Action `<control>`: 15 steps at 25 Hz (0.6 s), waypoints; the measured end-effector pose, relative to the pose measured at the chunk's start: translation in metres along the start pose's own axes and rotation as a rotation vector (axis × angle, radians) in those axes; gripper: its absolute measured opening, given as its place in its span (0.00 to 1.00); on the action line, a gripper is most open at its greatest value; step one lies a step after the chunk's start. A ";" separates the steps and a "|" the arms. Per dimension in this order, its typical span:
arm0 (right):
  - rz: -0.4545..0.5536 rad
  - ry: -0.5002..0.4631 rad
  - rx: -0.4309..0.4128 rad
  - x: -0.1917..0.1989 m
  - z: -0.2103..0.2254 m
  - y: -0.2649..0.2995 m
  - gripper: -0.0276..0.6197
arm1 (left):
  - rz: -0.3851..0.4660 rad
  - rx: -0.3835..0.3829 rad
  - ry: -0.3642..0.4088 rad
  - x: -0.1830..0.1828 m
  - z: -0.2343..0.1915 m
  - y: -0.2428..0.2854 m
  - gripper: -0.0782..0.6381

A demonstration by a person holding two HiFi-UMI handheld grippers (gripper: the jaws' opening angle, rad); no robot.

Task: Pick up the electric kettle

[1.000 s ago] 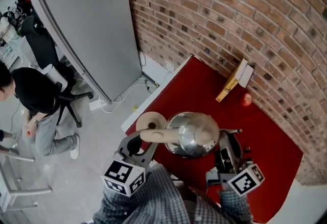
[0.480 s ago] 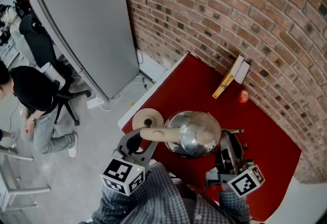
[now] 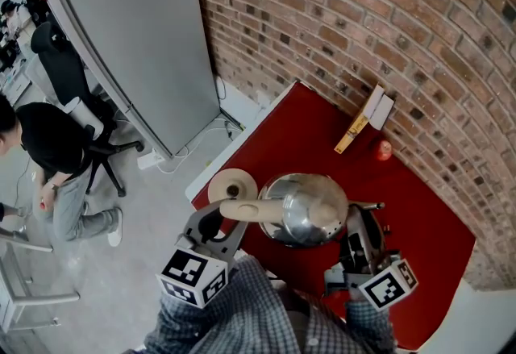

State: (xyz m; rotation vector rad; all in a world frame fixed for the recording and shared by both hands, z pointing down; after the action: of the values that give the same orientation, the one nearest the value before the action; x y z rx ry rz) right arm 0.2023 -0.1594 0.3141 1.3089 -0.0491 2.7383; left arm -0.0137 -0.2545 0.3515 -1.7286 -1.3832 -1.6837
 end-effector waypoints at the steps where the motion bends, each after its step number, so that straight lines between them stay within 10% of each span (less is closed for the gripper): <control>1: -0.001 -0.001 -0.001 0.000 0.000 0.000 0.23 | -0.002 -0.003 -0.003 0.000 0.000 0.000 0.29; 15: -0.010 0.005 -0.001 0.000 0.006 0.002 0.23 | -0.007 -0.008 0.002 0.001 0.001 0.005 0.29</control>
State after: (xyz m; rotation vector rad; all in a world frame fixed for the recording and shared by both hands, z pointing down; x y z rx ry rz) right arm 0.2071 -0.1616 0.3178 1.2992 -0.0434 2.7330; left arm -0.0094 -0.2553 0.3534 -1.7282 -1.3852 -1.6957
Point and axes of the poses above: the fingertips, and each gripper's own axes: y forward along the fingers, z to its right, x out of its underside, the point moved 3 cm from there along -y, backward along the fingers, and after that the axes turned 5 degrees about -z, right-handed, at the moved point
